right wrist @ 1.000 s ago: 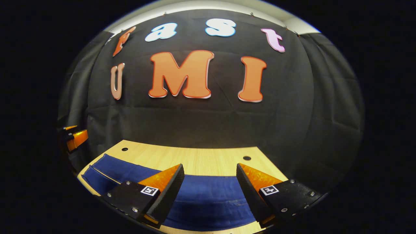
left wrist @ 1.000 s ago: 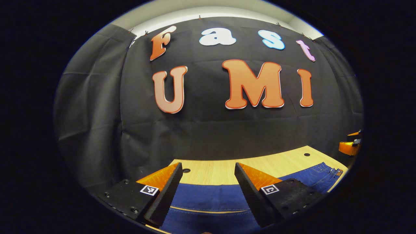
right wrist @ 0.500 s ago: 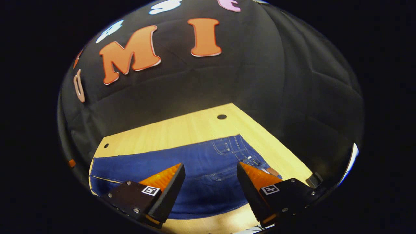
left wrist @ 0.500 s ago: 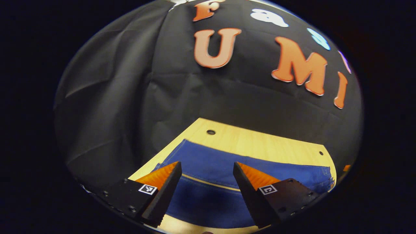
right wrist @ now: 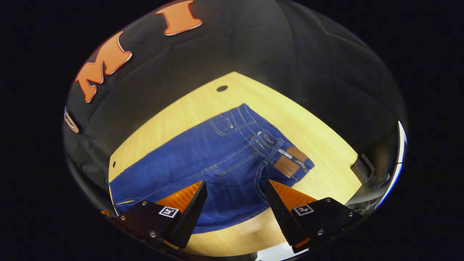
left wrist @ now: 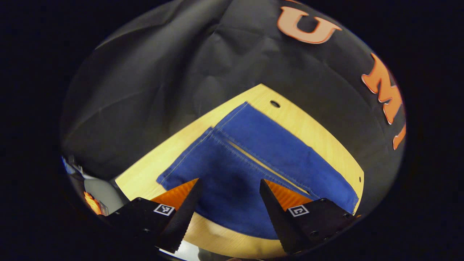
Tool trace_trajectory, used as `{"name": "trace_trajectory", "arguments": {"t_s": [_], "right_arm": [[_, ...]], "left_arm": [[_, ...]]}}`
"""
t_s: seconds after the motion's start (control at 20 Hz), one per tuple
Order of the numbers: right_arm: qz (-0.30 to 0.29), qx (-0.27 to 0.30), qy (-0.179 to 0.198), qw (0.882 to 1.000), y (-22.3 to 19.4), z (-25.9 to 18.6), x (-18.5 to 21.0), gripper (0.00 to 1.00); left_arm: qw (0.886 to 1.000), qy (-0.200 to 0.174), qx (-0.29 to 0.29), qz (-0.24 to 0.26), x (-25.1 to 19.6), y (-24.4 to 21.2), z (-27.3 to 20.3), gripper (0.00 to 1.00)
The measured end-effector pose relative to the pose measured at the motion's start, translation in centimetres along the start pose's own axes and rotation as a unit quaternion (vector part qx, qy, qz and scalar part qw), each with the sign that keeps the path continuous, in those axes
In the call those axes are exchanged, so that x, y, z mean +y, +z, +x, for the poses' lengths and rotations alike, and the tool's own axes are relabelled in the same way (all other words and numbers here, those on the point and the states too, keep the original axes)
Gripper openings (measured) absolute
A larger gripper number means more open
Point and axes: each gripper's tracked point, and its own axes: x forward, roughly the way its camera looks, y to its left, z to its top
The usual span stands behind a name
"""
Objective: Grasp the waist and the cuffs of the jeans and fold them to make the two legs overlap; first hold the waist and fold one-third of the jeans toward the cuffs, then hold the cuffs and fold the remaining one-third in the same direction to finish folding.
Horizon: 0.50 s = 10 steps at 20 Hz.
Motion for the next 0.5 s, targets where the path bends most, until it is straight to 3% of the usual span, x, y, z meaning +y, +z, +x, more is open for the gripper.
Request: {"name": "trace_trajectory", "arguments": {"t_s": [0.35,0.5], "right_arm": [[0.131,0.066,-0.008,0.989,-2.1,2.4,-3.2,0.98],[0.146,0.083,-0.025,0.985,-2.7,3.2,-5.0,0.98]], "left_arm": [[0.990,-0.018,0.048,-0.131,1.4,-2.9,1.9,0.97],[0.984,-0.025,0.053,-0.166,2.2,-2.6,1.8,0.97]]}}
